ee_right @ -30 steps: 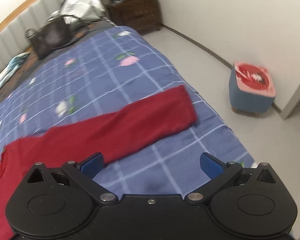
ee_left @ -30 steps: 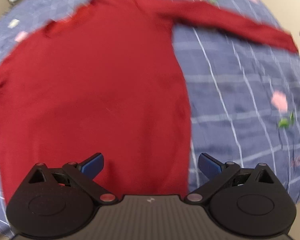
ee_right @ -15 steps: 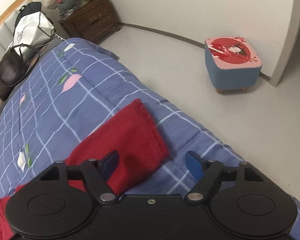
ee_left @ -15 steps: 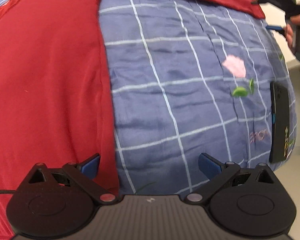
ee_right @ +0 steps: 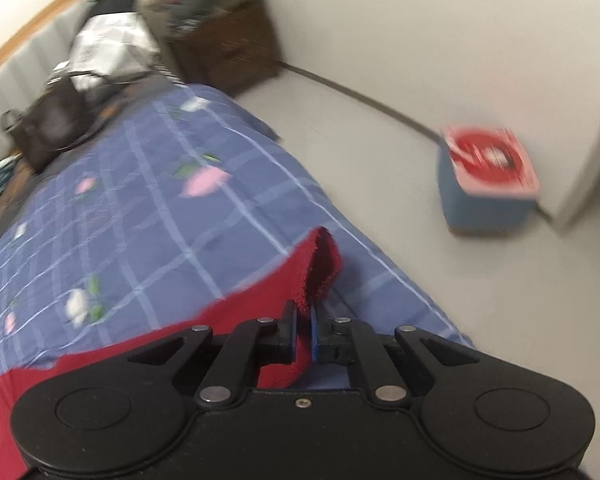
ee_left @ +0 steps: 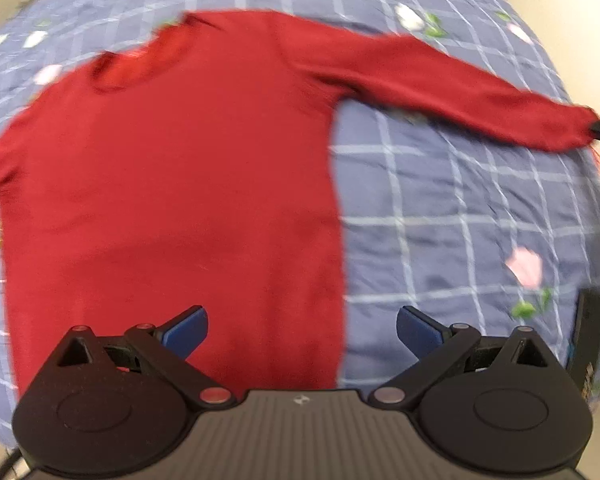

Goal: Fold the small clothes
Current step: 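Move the right tool to the sweater's sleeve cuff and grasp it, then lift the sleeve with the right tool and lay it across the sweater body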

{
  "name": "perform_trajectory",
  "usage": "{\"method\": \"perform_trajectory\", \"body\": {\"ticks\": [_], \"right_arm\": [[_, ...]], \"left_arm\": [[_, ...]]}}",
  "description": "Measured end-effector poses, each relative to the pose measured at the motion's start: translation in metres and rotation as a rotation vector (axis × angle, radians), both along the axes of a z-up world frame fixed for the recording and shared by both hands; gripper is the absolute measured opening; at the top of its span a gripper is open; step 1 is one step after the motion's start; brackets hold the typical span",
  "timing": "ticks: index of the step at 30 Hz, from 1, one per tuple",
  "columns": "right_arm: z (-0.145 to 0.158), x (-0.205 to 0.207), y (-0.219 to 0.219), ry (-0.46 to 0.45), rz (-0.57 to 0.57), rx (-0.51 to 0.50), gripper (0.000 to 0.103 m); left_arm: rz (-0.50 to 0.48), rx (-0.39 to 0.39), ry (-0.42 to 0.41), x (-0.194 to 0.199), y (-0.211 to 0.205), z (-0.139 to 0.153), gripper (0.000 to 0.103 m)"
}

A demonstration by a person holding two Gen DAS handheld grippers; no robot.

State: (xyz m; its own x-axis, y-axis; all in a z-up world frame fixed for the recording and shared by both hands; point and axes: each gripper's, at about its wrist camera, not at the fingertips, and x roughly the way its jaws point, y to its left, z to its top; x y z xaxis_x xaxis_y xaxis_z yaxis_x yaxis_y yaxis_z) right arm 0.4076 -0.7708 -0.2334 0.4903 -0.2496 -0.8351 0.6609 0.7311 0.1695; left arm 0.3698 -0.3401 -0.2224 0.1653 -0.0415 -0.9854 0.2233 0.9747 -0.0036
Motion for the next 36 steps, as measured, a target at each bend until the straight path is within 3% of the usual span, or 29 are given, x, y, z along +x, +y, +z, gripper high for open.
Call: {"method": "perform_trajectory", "body": {"ticks": [6, 12, 20, 24, 29, 36], "right_arm": [[0.067, 0.022, 0.055, -0.095, 0.199, -0.1, 0.006], [0.12, 0.053, 0.138, -0.18, 0.37, -0.124, 0.006], [0.157, 0.09, 0.298, -0.252, 0.536, -0.144, 0.006], [0.149, 0.107, 0.39, -0.235, 0.637, -0.162, 0.006], [0.109, 0.121, 0.484, -0.164, 0.719, -0.159, 0.006], [0.034, 0.121, 0.554, -0.021, 0.773, -0.151, 0.006]], "left_arm": [[0.099, 0.004, -0.074, 0.013, 0.04, 0.029, 0.103], [0.175, -0.014, -0.129, 0.014, 0.094, 0.049, 0.103], [0.201, -0.044, -0.16, 0.012, 0.197, 0.061, 0.103], [0.241, -0.031, -0.18, 0.014, 0.26, 0.067, 0.103], [0.328, 0.003, -0.192, 0.01, 0.346, 0.07, 0.103], [0.457, 0.055, -0.183, -0.001, 0.441, 0.059, 0.103]]}}
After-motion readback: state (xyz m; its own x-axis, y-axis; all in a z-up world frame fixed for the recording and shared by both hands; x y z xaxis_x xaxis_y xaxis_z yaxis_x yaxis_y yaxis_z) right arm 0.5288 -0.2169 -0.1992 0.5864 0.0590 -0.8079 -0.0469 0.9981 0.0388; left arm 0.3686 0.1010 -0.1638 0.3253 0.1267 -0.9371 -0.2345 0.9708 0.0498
